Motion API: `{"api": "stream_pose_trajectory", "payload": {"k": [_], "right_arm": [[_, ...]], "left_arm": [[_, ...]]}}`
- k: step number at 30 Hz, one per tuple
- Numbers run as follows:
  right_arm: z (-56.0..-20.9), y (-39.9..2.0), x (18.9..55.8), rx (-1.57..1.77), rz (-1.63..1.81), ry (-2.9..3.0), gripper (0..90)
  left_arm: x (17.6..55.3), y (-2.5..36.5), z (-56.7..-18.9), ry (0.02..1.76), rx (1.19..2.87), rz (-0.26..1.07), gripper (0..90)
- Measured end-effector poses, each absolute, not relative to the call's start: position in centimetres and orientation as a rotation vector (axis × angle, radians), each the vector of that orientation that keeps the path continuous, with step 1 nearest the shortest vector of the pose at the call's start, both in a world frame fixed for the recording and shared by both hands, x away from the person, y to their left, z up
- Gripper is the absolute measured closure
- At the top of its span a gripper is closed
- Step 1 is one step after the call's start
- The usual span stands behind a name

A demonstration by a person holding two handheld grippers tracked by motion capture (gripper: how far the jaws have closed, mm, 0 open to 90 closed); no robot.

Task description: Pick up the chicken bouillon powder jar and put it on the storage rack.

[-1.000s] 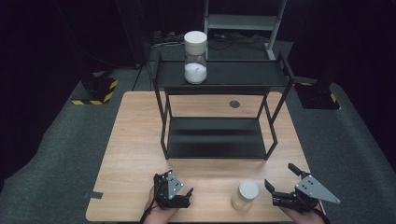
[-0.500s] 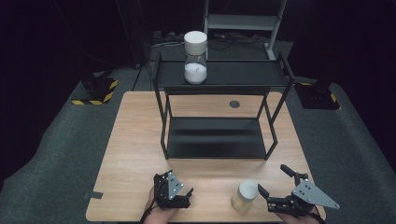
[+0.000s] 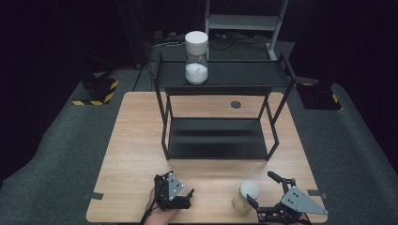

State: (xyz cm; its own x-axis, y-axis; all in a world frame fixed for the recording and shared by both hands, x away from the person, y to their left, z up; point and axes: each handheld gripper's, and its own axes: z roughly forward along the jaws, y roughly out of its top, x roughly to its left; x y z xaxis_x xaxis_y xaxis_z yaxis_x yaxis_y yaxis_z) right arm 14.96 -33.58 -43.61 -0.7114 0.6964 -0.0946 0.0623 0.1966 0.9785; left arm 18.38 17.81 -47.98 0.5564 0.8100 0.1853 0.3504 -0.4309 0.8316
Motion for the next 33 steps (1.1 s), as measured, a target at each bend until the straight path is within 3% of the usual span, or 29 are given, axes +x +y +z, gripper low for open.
{"api": "stream_pose_trajectory", "payload": {"k": [22, 33], "right_arm": [[-45.6, -32.9, 15.9, 0.706, 1.573, 2.033, 0.0], [-46.6, -33.1, 16.6, 0.694, 1.574, 2.069, 8.5]], "left_arm": [[18.4, 18.0, -48.0, 0.929, 2.009, 0.751, 1.4], [18.4, 18.0, -48.0, 0.927, 2.010, 0.749, 1.4]]}}
